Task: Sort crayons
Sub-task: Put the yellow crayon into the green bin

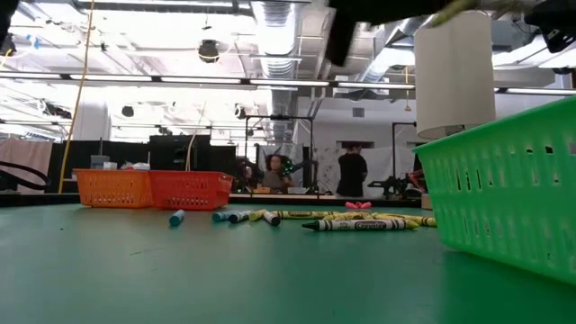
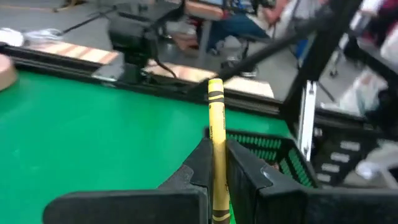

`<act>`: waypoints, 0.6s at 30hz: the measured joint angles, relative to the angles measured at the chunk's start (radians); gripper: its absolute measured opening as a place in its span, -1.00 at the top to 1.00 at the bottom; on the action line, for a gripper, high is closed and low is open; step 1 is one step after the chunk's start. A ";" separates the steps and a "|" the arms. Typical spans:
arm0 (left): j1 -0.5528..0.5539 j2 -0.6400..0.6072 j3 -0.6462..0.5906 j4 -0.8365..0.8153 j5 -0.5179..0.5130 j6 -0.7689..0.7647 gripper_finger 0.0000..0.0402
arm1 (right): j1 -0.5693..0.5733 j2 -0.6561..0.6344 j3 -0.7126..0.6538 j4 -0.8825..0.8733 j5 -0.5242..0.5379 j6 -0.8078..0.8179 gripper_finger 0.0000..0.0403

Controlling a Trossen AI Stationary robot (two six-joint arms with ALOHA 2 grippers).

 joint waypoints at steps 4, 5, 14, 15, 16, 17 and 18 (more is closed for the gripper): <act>-0.001 0.080 0.084 -0.008 0.109 0.096 0.93 | 0.000 0.000 0.000 0.000 0.002 0.000 0.66; -0.002 0.101 0.107 -0.009 0.131 0.116 0.93 | 0.000 0.000 0.000 0.000 0.002 0.000 0.66; -0.003 0.211 0.250 -0.105 0.364 0.327 0.93 | 0.000 0.000 0.000 -0.001 0.005 0.000 0.66; -0.003 0.211 0.254 -0.148 0.379 0.366 0.93 | 0.000 0.000 0.000 0.000 0.005 0.000 0.66; -0.003 0.211 0.259 -0.182 0.392 0.402 0.93 | 0.000 0.000 0.000 0.000 0.006 0.000 0.66; -0.003 0.211 0.260 -0.206 0.396 0.435 0.93 | 0.000 0.000 0.000 0.000 0.006 0.000 0.66; -0.003 0.211 0.260 -0.232 0.400 0.471 0.93 | 0.000 0.000 0.000 0.000 0.006 0.000 0.66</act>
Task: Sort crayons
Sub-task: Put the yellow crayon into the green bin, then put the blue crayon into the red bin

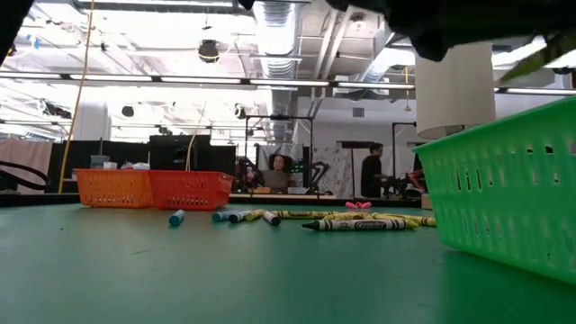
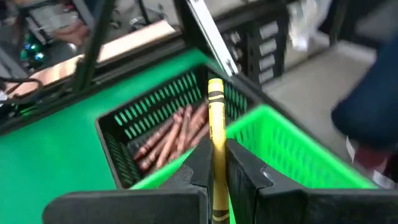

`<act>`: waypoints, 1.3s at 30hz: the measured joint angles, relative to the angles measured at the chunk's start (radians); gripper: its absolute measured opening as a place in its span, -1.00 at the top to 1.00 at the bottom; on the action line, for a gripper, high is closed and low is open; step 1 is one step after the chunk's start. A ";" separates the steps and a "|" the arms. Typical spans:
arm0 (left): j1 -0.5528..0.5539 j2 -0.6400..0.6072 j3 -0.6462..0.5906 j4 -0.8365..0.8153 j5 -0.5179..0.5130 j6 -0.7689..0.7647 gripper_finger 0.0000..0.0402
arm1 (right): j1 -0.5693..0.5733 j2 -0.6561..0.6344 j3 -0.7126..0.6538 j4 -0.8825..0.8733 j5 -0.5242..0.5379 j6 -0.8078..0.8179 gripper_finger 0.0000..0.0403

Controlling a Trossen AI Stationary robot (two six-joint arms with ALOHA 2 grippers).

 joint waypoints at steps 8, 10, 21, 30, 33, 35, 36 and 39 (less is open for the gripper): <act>-0.001 0.000 0.000 -0.083 0.101 0.213 0.93 | 0.000 0.000 0.000 0.000 0.001 0.001 0.66; -0.001 0.000 0.000 -0.100 0.108 0.244 0.93 | 0.000 0.000 0.000 0.000 0.001 0.001 0.66; -0.001 0.000 0.000 -0.093 0.115 0.253 0.86 | 0.000 0.000 0.000 0.000 0.003 0.001 0.66; -0.001 0.000 0.000 -0.094 0.057 0.211 0.40 | 0.000 0.000 0.000 0.000 0.003 0.001 0.66; -0.002 0.000 0.000 -0.087 -0.004 0.138 0.30 | 0.000 0.000 0.000 0.000 0.003 0.001 0.66; -0.002 -0.008 -0.001 -0.071 -0.059 0.041 0.27 | 0.000 0.000 0.000 0.000 0.003 0.000 0.66; -0.001 -0.014 -0.001 -0.057 -0.095 -0.013 0.27 | 0.000 0.000 0.000 0.000 0.003 0.000 0.66; 0.002 -0.055 0.000 -0.069 -0.252 -0.223 0.26 | 0.000 0.000 0.000 0.000 0.003 0.000 0.66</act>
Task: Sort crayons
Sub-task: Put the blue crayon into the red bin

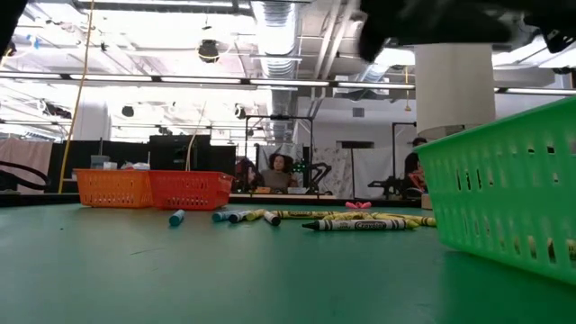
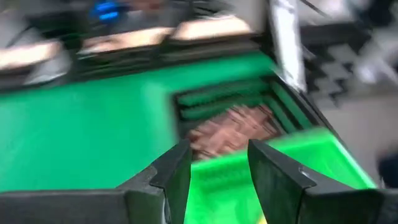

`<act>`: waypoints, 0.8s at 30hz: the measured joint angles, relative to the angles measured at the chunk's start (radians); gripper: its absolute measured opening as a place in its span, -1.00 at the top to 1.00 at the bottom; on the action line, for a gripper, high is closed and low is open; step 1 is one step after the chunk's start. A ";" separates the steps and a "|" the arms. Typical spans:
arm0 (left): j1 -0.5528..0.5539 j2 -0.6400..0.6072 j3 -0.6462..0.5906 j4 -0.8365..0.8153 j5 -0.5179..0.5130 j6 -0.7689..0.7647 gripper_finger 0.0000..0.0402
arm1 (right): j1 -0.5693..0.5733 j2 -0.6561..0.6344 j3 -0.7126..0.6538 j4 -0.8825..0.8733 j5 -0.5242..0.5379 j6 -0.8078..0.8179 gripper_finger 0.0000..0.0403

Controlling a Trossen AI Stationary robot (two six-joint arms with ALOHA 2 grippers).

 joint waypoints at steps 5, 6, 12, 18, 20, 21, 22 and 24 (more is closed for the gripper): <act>0.008 -0.081 0.000 -0.213 -0.246 -0.327 0.27 | 0.000 0.000 0.000 0.000 0.000 0.000 0.66; 0.008 -0.102 0.000 -0.284 -0.291 -0.392 0.28 | 0.000 0.000 0.000 0.000 0.000 0.000 0.66; 0.006 -0.203 0.000 -0.764 -0.371 -0.740 0.35 | 0.000 0.000 0.000 0.000 0.000 0.000 0.66; -0.046 -0.264 -0.055 -1.122 -0.364 -1.099 0.37 | 0.000 0.000 0.000 0.000 -0.001 0.000 0.66; -0.072 -0.292 -0.104 -1.162 -0.364 -1.212 0.37 | 0.000 0.000 0.000 0.000 -0.001 -0.001 0.66; -0.084 -0.308 -0.133 -1.172 -0.365 -1.268 0.37 | 0.000 0.000 0.000 0.000 -0.001 -0.001 0.66; -0.097 -0.325 -0.162 -1.180 -0.371 -1.326 0.37 | 0.000 0.000 0.000 0.000 -0.001 -0.001 0.66; -0.125 -0.353 -0.215 -1.178 -0.400 -1.436 0.37 | 0.000 0.000 0.000 0.000 -0.001 -0.001 0.66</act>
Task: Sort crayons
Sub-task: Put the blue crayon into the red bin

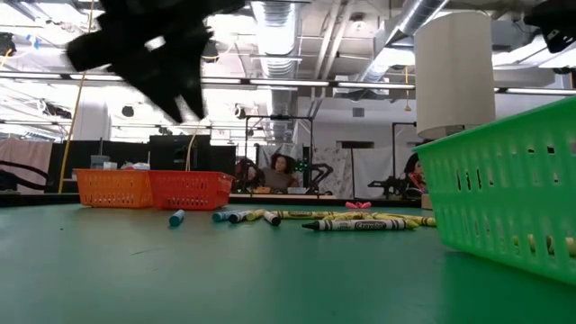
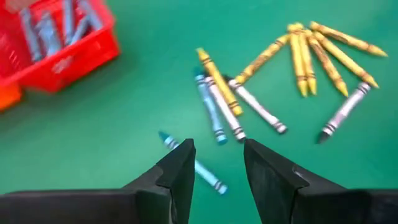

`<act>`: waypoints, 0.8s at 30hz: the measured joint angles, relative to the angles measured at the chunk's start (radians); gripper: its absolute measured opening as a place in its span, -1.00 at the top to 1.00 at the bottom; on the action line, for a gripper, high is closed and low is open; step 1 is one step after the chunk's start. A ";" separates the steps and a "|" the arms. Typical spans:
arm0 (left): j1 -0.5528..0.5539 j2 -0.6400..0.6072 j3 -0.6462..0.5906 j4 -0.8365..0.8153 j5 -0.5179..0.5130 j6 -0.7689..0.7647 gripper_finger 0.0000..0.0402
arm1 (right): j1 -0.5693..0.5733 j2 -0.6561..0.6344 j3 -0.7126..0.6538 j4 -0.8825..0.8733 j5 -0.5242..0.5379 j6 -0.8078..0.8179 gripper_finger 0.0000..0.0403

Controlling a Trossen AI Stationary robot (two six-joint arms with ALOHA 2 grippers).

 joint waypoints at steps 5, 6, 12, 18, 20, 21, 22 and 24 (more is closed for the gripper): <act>-0.044 -0.013 -0.098 0.012 -0.016 -0.186 0.37 | 0.000 0.000 0.000 0.000 0.000 0.000 0.66; -0.048 -0.013 -0.114 0.030 -0.018 -0.204 0.37 | 0.000 0.000 0.000 0.000 0.000 0.000 0.66; -0.052 -0.013 -0.186 0.149 -0.050 -0.250 0.37 | 0.000 0.000 0.000 0.000 -0.001 0.000 0.66; -0.052 -0.013 -0.240 0.215 -0.050 -0.289 0.37 | 0.000 0.000 0.000 0.000 -0.001 0.000 0.66; -0.051 -0.013 -0.256 0.225 -0.052 -0.309 0.37 | 0.000 0.000 0.000 0.000 -0.001 0.000 0.66; -0.048 -0.013 -0.265 0.236 -0.054 -0.314 0.37 | 0.000 0.000 0.000 0.000 -0.001 0.000 0.66; -0.045 -0.013 -0.273 0.245 -0.053 -0.314 0.37 | 0.000 0.000 0.000 0.000 -0.001 0.000 0.66; -0.038 -0.012 -0.286 0.259 -0.053 -0.315 0.37 | 0.000 0.000 0.000 0.000 -0.001 0.000 0.66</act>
